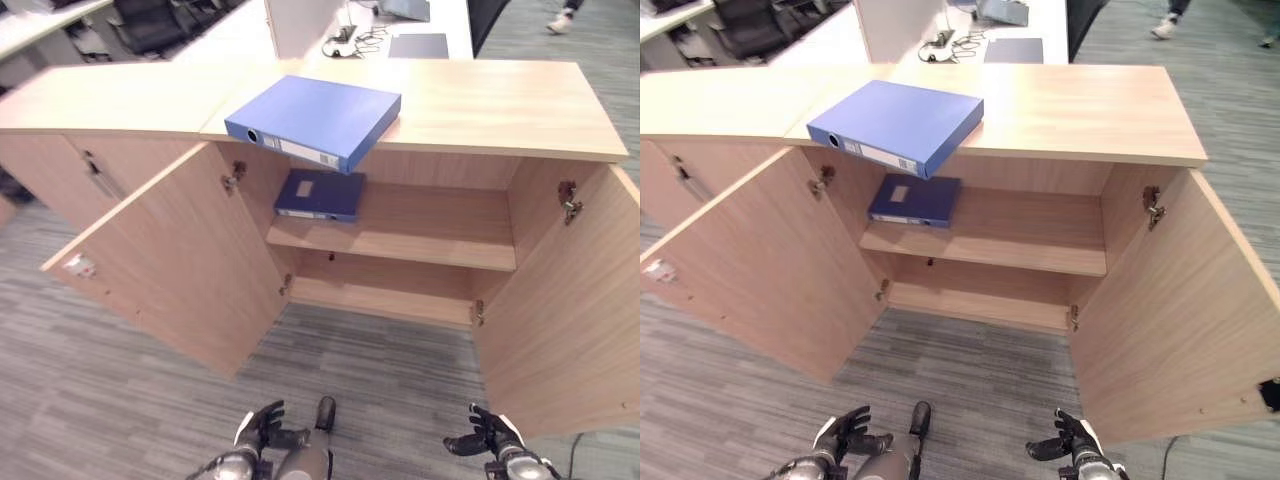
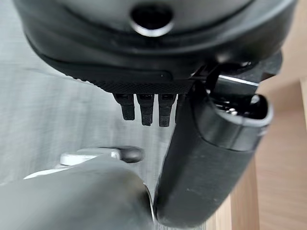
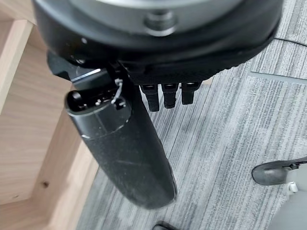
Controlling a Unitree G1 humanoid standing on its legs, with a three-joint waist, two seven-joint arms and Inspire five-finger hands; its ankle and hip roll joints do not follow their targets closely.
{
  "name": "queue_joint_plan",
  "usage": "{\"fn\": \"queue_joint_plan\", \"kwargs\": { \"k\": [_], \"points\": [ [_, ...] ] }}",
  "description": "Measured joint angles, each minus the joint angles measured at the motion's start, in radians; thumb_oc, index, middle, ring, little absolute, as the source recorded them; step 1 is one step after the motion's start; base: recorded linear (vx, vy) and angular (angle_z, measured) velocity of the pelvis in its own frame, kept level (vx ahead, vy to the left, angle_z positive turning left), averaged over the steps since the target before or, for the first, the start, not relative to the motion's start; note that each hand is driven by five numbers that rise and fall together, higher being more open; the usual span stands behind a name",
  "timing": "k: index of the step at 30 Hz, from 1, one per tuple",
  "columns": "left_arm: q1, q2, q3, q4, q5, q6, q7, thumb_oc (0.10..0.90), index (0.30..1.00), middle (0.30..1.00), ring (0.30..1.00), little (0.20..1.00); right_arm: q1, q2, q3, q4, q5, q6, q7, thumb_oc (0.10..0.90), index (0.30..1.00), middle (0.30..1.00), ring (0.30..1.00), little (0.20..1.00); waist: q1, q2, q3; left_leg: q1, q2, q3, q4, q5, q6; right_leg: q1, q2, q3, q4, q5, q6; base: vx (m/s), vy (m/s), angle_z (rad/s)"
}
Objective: Put the empty folder in the office cabinet
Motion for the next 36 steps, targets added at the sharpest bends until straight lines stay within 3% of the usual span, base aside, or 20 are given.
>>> {"fn": "queue_joint_plan", "kwargs": {
  "k": [1,3,7,10,14,15,17,20,22,23,24,26,28,29,31,32,33,36],
  "points": [
    [-0.011,0.016,0.004,0.002,0.009,-0.001,0.0,0.8,0.9,0.9,0.9,0.9,0.005,0.031,0.001,0.001,-0.001,0.001,0.008,0.8,0.9,0.9,0.9,0.9,-0.005,-0.044,-0.005,-0.001,-0.037,0.013,0.028,0.011,0.046,0.019,0.0,-0.003,0.033,-0.017,0.003,0.44,0.214,-0.24],
    [-0.031,0.032,0.013,0.025,0.026,-0.001,0.003,0.8,0.9,0.9,0.9,0.9,-0.002,0.075,0.002,0.004,-0.003,-0.004,0.013,0.8,0.9,0.9,0.9,0.9,0.002,-0.079,-0.017,-0.017,-0.08,0.043,0.06,-0.023,0.084,0.016,-0.015,-0.004,0.058,-0.019,0.002,0.36,0.145,-0.11],
    [-0.026,0.032,0.013,0.05,0.039,0.006,0.008,0.8,0.9,0.9,0.9,0.9,-0.046,0.12,0.008,0.002,-0.003,-0.009,0.031,0.8,0.9,0.9,0.9,0.9,0.015,-0.086,-0.026,-0.016,-0.103,0.093,0.071,-0.058,0.119,0.008,-0.045,-0.002,0.084,0.031,0.066,0.3,0.085,-0.18],
    [0.022,0.033,0.011,0.051,0.039,0.006,0.007,0.8,0.9,0.9,0.9,0.9,-0.05,0.129,0.029,0.005,-0.02,-0.011,0.035,0.8,0.9,0.9,0.9,0.9,0.026,-0.112,-0.094,-0.017,-0.109,0.134,0.038,-0.065,0.149,-0.04,-0.064,-0.006,0.122,0.035,0.11,0.2,0.067,-0.29],
    [0.046,0.051,0.0,0.052,0.038,0.006,0.007,0.8,0.9,0.9,0.9,0.9,-0.062,0.128,0.037,0.027,-0.04,-0.011,0.035,0.8,0.9,0.9,0.9,0.9,0.033,-0.134,-0.129,0.017,-0.099,0.156,-0.003,-0.056,0.153,-0.053,-0.069,-0.044,0.127,0.07,0.169,0.23,0.095,-0.16],
    [0.043,0.054,0.001,0.06,0.037,0.006,0.007,0.8,0.9,0.9,0.9,0.9,-0.073,0.128,0.038,0.046,-0.04,-0.01,0.035,0.8,0.9,0.9,0.9,0.9,0.038,-0.135,-0.135,0.02,-0.088,0.168,-0.006,-0.079,0.154,-0.079,-0.061,-0.071,0.148,0.086,0.169,0.26,0.133,-0.48],
    [0.039,0.062,-0.009,0.062,0.035,0.008,0.007,0.8,0.9,0.9,0.9,0.9,-0.089,0.124,0.037,0.056,-0.041,-0.004,0.032,0.8,0.9,0.9,0.9,0.9,0.05,-0.123,-0.137,0.026,-0.053,0.192,-0.011,-0.074,0.154,-0.154,-0.031,-0.164,0.251,0.123,0.192,0.22,0.213,-0.49],
    [0.028,0.07,-0.029,0.049,0.035,0.011,0.004,0.8,0.9,0.9,0.9,0.9,-0.093,0.118,0.036,0.053,-0.041,-0.001,0.024,0.8,0.9,0.9,0.9,0.9,0.028,-0.06,-0.116,0.061,-0.002,0.192,-0.012,-0.084,0.169,-0.272,-0.008,-0.371,0.462,0.274,0.189,0.22,0.276,-0.17],
    [0.028,0.065,-0.028,0.041,0.034,0.015,0.008,0.8,0.9,0.9,0.9,0.9,-0.094,0.112,0.034,0.041,-0.041,-0.006,0.022,0.8,0.9,0.9,0.9,0.9,0.015,-0.033,-0.1,0.108,0.002,0.195,-0.026,-0.103,0.191,-0.339,-0.022,-0.433,0.626,0.288,0.182,0.38,0.186,-0.24],
    [0.018,0.062,-0.028,0.035,0.033,0.015,0.009,0.8,0.9,0.9,0.9,0.9,-0.097,0.109,0.032,0.04,-0.041,-0.007,0.019,0.8,0.9,0.9,0.9,0.9,0.009,-0.005,-0.087,0.138,0.005,0.199,-0.042,-0.111,0.2,-0.379,-0.034,-0.461,0.653,0.273,0.162,0.39,0.035,-0.15],
    [0.015,0.06,-0.029,0.027,0.032,0.014,0.009,0.8,0.9,0.9,0.9,0.9,-0.099,0.105,0.026,0.039,-0.041,-0.008,0.017,0.8,0.9,0.9,0.9,0.9,-0.006,0.012,-0.076,0.17,0.008,0.201,-0.066,-0.107,0.196,-0.397,-0.071,-0.524,0.62,0.223,0.135,0.31,-0.086,-0.2],
    [0.025,0.057,-0.027,0.016,0.011,0.012,0.025,0.8,0.9,0.9,0.9,0.9,-0.1,0.103,0.022,0.037,-0.041,-0.01,0.015,0.8,0.9,0.9,0.9,0.9,-0.014,0.044,-0.066,0.192,0.007,0.229,-0.088,-0.109,0.183,-0.459,-0.139,-0.609,0.45,0.169,0.124,0.34,-0.193,-0.31],
    [0.012,0.055,-0.016,0.023,-0.004,0.012,0.036,0.8,0.9,0.9,0.9,0.9,-0.089,0.103,0.019,0.044,-0.039,-0.011,0.012,0.8,0.9,0.9,0.9,0.9,-0.048,0.053,-0.055,0.196,0.005,0.209,-0.1,-0.097,0.159,-0.462,-0.141,-0.601,0.197,0.188,0.135,0.26,-0.159,0.23],
    [0.007,0.055,-0.013,0.033,-0.004,0.012,0.042,0.8,0.9,0.9,0.9,0.9,-0.075,0.107,0.016,0.055,-0.038,0.002,0.009,0.8,0.9,0.9,0.9,0.9,-0.069,0.04,-0.047,0.208,-0.007,0.181,-0.117,-0.083,0.152,-0.45,-0.138,-0.548,0.04,0.239,0.139,0.15,-0.103,0.7],
    [0.001,0.063,-0.006,0.029,-0.004,0.007,0.042,0.8,0.9,0.9,0.9,0.9,-0.049,0.11,0.009,0.055,-0.036,0.005,0.006,0.8,0.9,0.9,0.9,0.9,-0.084,0.001,-0.035,0.231,-0.026,0.154,-0.133,-0.073,0.143,-0.433,-0.15,-0.52,-0.054,0.318,0.122,0.14,-0.109,0.69],
    [0.009,0.068,-0.006,0.022,-0.004,0.004,0.042,0.8,0.9,0.9,0.9,0.9,-0.035,0.114,0.002,0.054,-0.031,0.005,0.006,0.8,0.9,0.9,0.9,0.9,-0.087,-0.034,-0.036,0.258,-0.041,0.136,-0.15,-0.072,0.129,-0.413,-0.16,-0.522,-0.091,0.376,0.101,0.11,-0.118,0.47],
    [0.016,0.053,-0.009,0.021,-0.005,0.007,0.042,0.8,0.9,0.9,0.9,0.9,-0.031,0.108,-0.014,0.056,-0.031,0.004,0.004,0.8,0.9,0.9,0.9,0.9,-0.088,-0.035,-0.034,0.28,-0.033,0.121,-0.159,-0.079,0.108,-0.387,-0.147,-0.516,-0.11,0.447,0.073,0.11,-0.14,0.33],
    [0.052,0.019,-0.025,-0.008,-0.004,0.006,0.027,0.8,0.9,0.9,0.9,0.9,-0.031,0.071,-0.044,0.05,-0.031,-0.001,-0.005,0.8,0.9,0.9,0.9,0.9,-0.09,0.003,-0.047,0.289,0.031,0.107,-0.158,-0.093,0.062,-0.316,-0.087,-0.56,-0.213,0.476,0.045,0.08,-0.152,0.12]
  ]
}}
